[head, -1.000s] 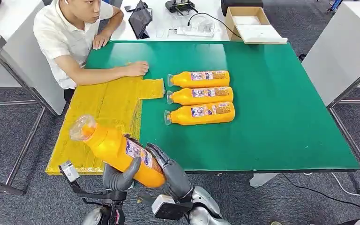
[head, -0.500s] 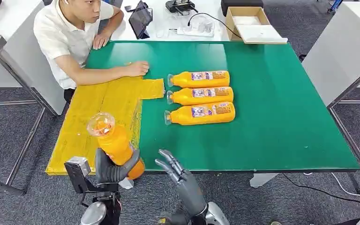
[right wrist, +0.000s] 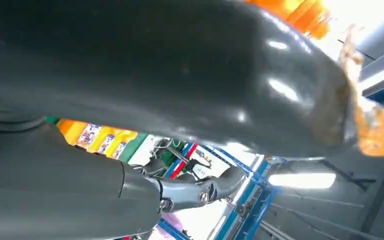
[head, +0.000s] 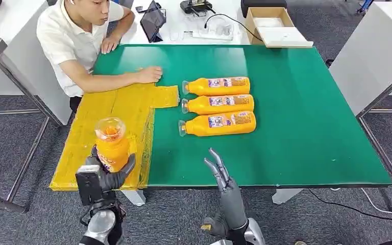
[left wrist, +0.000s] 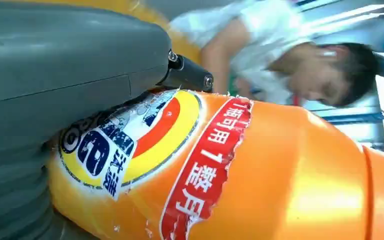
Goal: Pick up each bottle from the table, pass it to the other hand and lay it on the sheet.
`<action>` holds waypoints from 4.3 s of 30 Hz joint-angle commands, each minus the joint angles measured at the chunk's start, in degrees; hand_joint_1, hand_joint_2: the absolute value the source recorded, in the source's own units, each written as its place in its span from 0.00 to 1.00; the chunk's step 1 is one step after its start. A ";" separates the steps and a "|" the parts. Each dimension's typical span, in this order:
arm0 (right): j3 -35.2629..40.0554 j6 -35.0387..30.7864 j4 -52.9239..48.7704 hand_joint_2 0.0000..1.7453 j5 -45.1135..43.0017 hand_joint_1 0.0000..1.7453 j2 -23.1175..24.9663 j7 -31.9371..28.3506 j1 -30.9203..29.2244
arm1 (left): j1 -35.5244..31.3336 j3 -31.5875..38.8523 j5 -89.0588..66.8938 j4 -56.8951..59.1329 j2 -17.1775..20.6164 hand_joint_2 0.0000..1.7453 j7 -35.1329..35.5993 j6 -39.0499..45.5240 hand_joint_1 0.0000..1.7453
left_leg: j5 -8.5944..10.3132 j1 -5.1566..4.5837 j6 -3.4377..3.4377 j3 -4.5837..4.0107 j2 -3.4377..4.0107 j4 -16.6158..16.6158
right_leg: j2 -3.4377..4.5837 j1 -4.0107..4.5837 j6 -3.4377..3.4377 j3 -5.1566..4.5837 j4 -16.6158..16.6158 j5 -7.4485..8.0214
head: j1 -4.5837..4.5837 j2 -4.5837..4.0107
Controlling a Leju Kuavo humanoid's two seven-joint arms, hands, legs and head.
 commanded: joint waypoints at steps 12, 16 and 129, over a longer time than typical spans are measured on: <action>-3.00 3.53 10.08 0.00 -3.05 0.00 5.60 -1.69 -3.96 | -26.55 11.85 -57.53 45.17 3.83 1.00 24.53 -0.34 1.00 | 0.05 0.10 -0.22 0.34 0.09 -0.07 | -0.06 0.10 -0.29 0.34 0.00 0.02 | 0.00 0.00; -3.30 3.98 11.07 0.00 -3.98 0.00 6.08 -2.03 -4.00 | -29.95 9.31 -59.70 49.68 5.48 1.00 27.01 -4.22 1.00 | 0.10 0.12 -0.24 0.20 0.04 -0.01 | -0.07 0.13 -0.31 0.24 0.03 0.06 | 0.02 -0.02; -13.02 23.23 70.60 1.00 32.92 1.00 -4.80 34.12 -37.59 | -5.86 -8.77 21.15 -9.49 0.39 1.00 -4.12 -31.48 0.00 | 0.05 0.04 -0.08 1.51 0.24 -0.08 | 0.13 0.10 -0.21 0.80 -0.23 0.05 | 0.00 0.00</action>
